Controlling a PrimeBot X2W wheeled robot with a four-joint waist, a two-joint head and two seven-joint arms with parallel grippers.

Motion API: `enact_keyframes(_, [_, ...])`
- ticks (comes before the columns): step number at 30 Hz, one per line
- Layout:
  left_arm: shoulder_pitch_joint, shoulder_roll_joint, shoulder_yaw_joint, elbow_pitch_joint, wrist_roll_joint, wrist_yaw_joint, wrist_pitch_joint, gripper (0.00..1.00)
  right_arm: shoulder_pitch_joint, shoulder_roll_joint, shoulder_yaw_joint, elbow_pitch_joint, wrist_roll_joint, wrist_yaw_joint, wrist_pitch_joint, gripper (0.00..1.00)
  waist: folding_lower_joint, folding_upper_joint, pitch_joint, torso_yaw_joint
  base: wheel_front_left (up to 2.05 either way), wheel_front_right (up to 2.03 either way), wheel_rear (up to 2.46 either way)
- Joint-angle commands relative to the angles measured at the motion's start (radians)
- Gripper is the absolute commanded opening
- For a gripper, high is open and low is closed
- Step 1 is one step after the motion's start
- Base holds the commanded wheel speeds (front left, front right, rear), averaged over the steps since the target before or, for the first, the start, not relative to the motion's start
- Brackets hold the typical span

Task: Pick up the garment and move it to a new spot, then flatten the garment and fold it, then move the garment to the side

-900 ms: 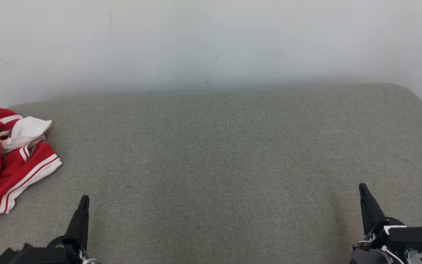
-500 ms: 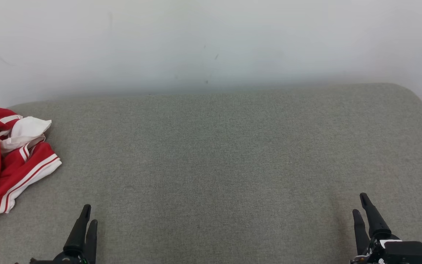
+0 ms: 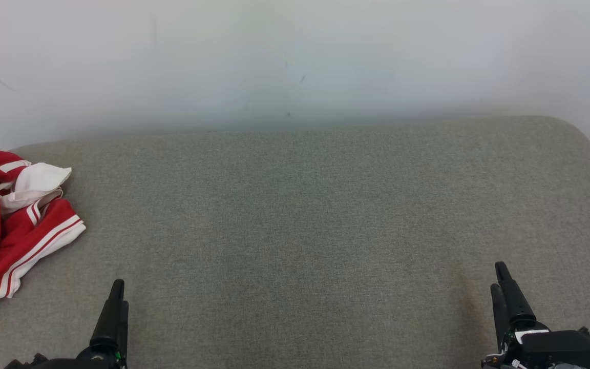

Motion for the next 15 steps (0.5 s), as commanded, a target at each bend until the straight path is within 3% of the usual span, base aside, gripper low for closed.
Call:
enact_keyframes(1, [-0.012, 0.005, 0.003, -0.025, 0.032, 0.003, -0.012, 1.0, -0.013, -0.009, 0.006, -0.024, -0.033, 0.0, -0.009, 1.0, 0.0, 0.0, 0.0, 0.0, 0.0, 0.0, 0.0])
enact_keyframes(15, [0.001, 0.007, -0.009, -0.085, 0.335, 0.03, -0.07, 1.0, -0.008, -0.025, 0.062, -0.071, -0.298, -0.001, -0.067, 1.0, 0.0, 0.0, 0.001, -0.001, 0.0, 0.0, 0.0])
